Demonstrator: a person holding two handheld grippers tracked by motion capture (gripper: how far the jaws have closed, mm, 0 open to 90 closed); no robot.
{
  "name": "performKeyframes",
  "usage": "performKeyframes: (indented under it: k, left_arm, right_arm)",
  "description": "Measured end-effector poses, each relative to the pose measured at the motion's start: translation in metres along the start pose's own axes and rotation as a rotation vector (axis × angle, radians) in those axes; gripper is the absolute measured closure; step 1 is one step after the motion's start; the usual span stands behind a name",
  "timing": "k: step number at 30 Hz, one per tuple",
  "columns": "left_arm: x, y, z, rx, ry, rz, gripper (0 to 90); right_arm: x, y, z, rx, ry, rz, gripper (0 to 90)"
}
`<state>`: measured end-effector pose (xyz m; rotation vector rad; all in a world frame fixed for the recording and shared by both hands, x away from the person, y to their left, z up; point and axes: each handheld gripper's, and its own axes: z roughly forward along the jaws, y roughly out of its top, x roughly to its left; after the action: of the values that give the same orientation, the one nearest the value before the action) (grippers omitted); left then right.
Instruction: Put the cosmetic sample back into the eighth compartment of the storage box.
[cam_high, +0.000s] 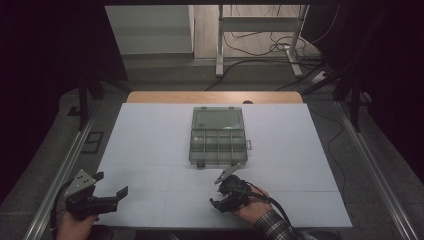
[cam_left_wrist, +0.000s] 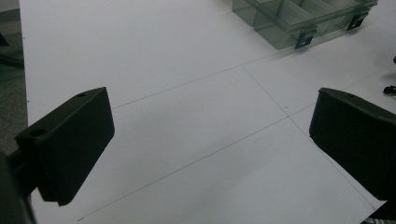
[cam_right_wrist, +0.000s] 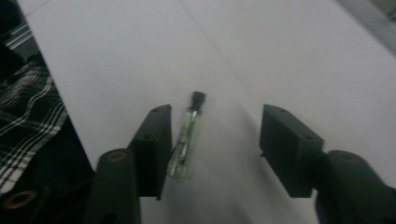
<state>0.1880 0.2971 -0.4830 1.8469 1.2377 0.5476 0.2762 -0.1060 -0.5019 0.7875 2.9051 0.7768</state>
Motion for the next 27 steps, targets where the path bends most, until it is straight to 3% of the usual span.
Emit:
performKeyframes:
  k: [3,4,5,7,15,27]
  left_arm:
    - [0.000,0.000,0.000,0.000,0.000,0.000,0.7]
    - [0.000,0.000,0.000,0.000,-0.001,0.000,0.7]
    - [0.000,0.000,0.000,0.000,-0.001,0.000,0.7]
    - [0.000,0.000,0.000,0.001,-0.001,0.001,0.8]
    - [0.000,0.000,0.000,-0.001,-0.008,0.001,0.9]
    - [0.000,0.000,0.001,0.003,-0.010,0.003,1.3]
  right_arm:
    - [0.004,0.001,0.004,0.020,0.016,-0.020,59.5]
    - [0.006,0.001,0.008,0.052,0.018,-0.044,71.2]
    - [0.006,0.001,0.008,0.052,0.018,-0.044,71.2]
    - [0.009,-0.001,0.008,0.058,-0.027,-0.095,80.7]
    - [0.007,-0.001,0.007,0.051,-0.009,-0.071,80.9]
    - [0.001,0.000,-0.003,0.000,-0.004,-0.060,80.9]
